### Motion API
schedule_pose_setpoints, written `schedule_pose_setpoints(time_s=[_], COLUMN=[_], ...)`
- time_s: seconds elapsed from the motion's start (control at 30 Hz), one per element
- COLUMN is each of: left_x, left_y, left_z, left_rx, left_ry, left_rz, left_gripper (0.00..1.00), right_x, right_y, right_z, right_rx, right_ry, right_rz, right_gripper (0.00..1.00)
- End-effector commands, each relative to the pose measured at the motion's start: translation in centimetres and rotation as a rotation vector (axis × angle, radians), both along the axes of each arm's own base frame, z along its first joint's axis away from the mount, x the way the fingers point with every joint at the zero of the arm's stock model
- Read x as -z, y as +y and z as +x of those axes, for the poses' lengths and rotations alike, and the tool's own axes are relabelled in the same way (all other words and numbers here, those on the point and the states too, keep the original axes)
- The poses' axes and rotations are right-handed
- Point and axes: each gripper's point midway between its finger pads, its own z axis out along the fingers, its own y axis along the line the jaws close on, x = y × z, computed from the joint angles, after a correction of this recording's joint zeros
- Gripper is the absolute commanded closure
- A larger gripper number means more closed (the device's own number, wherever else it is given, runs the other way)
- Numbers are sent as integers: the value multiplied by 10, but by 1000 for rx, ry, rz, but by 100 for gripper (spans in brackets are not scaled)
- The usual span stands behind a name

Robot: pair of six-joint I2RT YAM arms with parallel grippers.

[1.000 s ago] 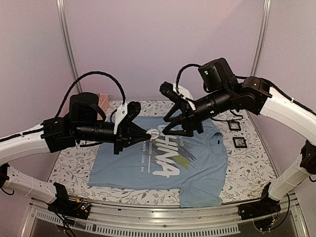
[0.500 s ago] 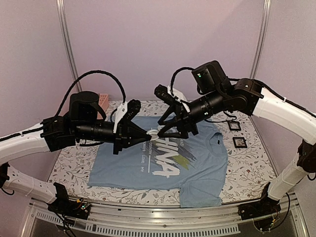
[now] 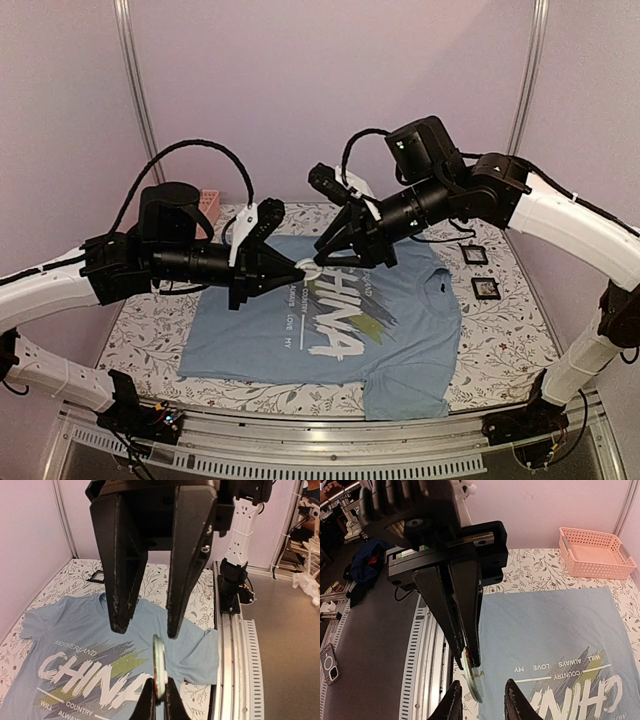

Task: Pin the brooch onto the clothing

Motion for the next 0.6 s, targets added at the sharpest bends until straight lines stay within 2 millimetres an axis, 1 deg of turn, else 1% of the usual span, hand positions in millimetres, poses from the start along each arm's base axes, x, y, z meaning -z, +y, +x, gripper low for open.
schedule_pose_setpoints(time_s=[0.0, 0.07, 0.17, 0.23, 0.33, 0.4, 0.47, 0.57], left_x=[-7, -7, -6, -5, -5, -7, -8, -6], left_y=[2, 2, 2, 2, 1, 1, 0, -1], left_z=[5, 5, 5, 5, 5, 6, 4, 3], left_rx=[-12, -11, -11, -9, -10, -10, -1, 8], left_ry=[-15, -14, -14, -12, -15, -19, -23, -17], left_rz=[-5, -4, -4, -2, -6, -14, -21, -16], left_gripper=[100, 100, 100, 100, 100, 100, 100, 100], right_x=[0, 3, 5, 6, 11, 16, 18, 17], right_y=[6, 8, 8, 9, 9, 10, 10, 10], right_z=[-7, -8, -7, -7, -7, -7, -6, -6], right_rx=[-36, -40, -39, -41, -39, -40, -35, -33], right_ry=[14, 19, 19, 21, 38, 49, 49, 56], right_rz=[0, -7, -13, -12, -28, -39, -42, -38], right_gripper=[74, 75, 83, 85, 91, 93, 100, 100])
